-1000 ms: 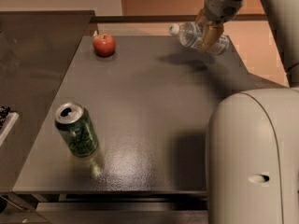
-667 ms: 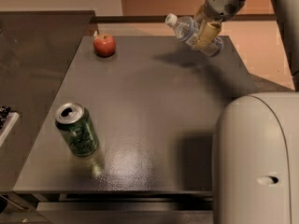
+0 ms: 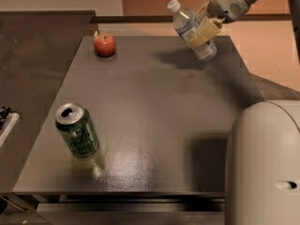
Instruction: Place blue plastic bottle upright
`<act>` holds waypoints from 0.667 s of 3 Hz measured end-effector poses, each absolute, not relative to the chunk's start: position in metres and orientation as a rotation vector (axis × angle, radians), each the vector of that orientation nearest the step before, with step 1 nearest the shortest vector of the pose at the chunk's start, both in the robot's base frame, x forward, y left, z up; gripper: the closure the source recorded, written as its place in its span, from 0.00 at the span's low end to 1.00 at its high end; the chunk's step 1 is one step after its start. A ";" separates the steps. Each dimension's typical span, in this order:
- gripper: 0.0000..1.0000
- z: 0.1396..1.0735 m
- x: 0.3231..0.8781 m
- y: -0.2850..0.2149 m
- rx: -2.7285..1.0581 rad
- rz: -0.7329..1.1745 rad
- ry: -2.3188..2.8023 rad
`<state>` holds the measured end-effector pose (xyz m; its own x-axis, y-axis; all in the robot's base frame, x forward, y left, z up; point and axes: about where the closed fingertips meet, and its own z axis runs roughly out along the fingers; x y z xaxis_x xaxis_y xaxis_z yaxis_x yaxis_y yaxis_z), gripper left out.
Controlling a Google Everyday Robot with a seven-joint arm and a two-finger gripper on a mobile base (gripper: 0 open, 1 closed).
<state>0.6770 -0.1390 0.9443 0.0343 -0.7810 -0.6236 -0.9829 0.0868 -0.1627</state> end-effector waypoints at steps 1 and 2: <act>1.00 0.949 0.670 -0.139 -1.635 0.568 1.781; 1.00 0.949 0.663 -0.141 -1.568 0.653 1.772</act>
Offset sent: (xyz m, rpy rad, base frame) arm -0.0429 -0.0136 0.0038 0.2561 0.1529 -0.0322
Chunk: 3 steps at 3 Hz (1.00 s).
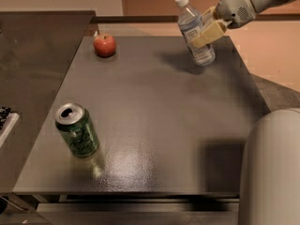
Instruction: Place blue plastic bottle upright
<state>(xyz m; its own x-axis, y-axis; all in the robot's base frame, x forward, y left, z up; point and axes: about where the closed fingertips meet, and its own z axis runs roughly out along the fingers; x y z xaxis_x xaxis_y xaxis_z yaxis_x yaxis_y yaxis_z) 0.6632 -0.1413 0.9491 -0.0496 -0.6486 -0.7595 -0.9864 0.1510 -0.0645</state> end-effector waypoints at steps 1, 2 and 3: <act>1.00 0.946 0.656 -0.144 -1.520 0.713 1.758; 1.00 0.941 0.647 -0.144 -1.486 0.758 1.742; 1.00 0.935 0.637 -0.143 -1.447 0.807 1.716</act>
Offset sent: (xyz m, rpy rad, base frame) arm -0.0485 -0.0053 -0.0192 0.1445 0.0619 -0.0016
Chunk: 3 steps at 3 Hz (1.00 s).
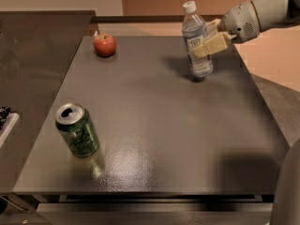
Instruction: Place blue plastic bottle upright
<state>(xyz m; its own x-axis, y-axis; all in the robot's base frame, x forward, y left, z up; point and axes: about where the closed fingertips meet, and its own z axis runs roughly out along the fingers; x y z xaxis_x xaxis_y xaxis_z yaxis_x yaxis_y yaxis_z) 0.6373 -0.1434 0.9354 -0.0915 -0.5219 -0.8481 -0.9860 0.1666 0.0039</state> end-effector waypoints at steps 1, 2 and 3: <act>1.00 0.933 0.630 -0.140 -1.390 0.864 1.683; 1.00 0.936 0.623 -0.132 -1.337 0.922 1.648; 1.00 0.936 0.619 -0.126 -1.293 0.971 1.624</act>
Offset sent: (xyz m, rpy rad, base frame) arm -0.0282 0.0158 0.0050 0.2320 0.0352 -0.0221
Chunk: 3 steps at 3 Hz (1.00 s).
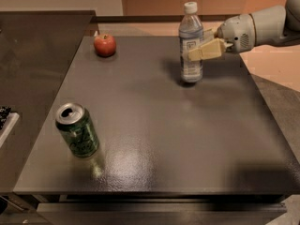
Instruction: Place blue plastic bottle upright
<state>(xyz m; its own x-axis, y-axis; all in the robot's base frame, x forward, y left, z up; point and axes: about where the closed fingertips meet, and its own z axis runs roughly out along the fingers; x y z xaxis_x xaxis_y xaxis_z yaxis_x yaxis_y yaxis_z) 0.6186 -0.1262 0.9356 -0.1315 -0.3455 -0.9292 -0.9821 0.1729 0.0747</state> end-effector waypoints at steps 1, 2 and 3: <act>1.00 0.931 0.617 -0.122 -1.265 1.002 1.601; 1.00 0.925 0.617 -0.119 -1.253 1.014 1.586; 1.00 0.922 0.617 -0.116 -1.244 1.027 1.565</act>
Offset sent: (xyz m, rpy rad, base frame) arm -0.0036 0.0041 -0.0174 0.0802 -0.0027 -0.0085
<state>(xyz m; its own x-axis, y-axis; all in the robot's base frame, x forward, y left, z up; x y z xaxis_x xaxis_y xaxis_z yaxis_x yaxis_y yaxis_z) 0.6174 -0.1163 0.9219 -0.1278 -0.2703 -0.9542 -0.9831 0.1620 0.0857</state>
